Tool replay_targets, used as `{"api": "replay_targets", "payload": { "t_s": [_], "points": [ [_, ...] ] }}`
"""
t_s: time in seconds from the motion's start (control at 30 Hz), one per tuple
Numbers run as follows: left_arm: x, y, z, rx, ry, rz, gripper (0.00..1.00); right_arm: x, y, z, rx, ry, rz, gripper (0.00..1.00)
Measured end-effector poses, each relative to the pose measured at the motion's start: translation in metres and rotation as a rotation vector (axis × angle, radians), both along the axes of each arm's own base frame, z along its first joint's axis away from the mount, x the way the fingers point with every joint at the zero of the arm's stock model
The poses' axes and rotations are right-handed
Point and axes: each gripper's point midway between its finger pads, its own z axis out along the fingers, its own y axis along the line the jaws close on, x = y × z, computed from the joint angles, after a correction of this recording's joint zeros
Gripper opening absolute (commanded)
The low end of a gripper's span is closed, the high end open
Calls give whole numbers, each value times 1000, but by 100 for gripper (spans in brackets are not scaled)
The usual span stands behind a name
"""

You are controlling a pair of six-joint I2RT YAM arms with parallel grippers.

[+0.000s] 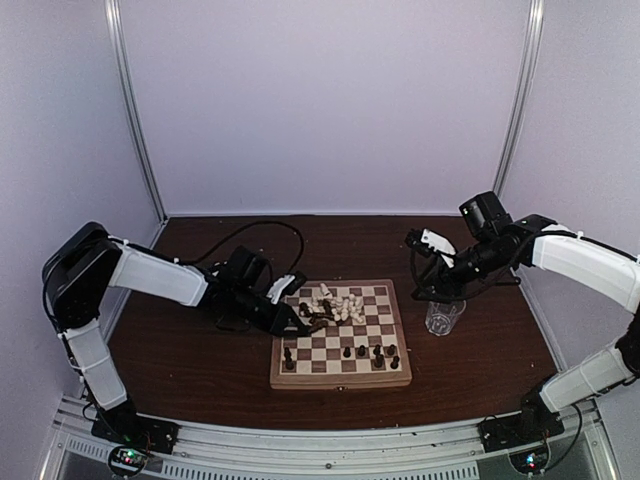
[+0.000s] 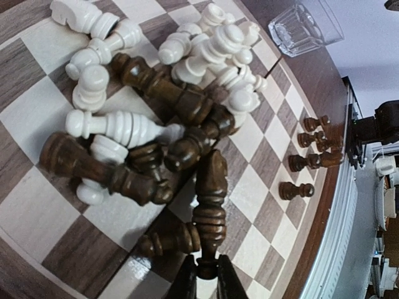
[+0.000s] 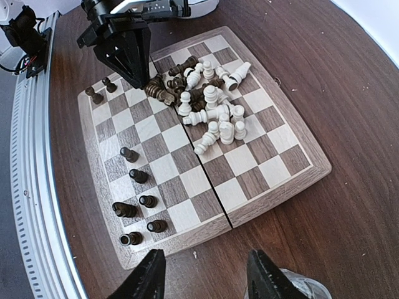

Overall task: Set up the chess pieces on the board
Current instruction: Pick up the chess pile from the chessboard.

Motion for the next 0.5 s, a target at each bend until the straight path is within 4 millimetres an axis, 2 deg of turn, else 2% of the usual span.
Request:
{"api": "replay_targets", "payload": {
  "t_s": [0.13, 0.23, 0.33, 0.5],
  "points": [
    [-3, 1, 24, -32, -27, -6, 9, -3, 3, -4, -10, 19, 18, 47],
    [-7, 1, 45, -71, -48, -20, 9, -6, 14, -6, -25, 38, 58, 47],
    [-10, -1, 58, -100, -56, -36, 9, -11, 33, -2, -39, 55, 122, 48],
    [-15, -3, 65, -128, -37, -56, 9, -12, 68, 7, -30, 99, 215, 48]
  ]
}}
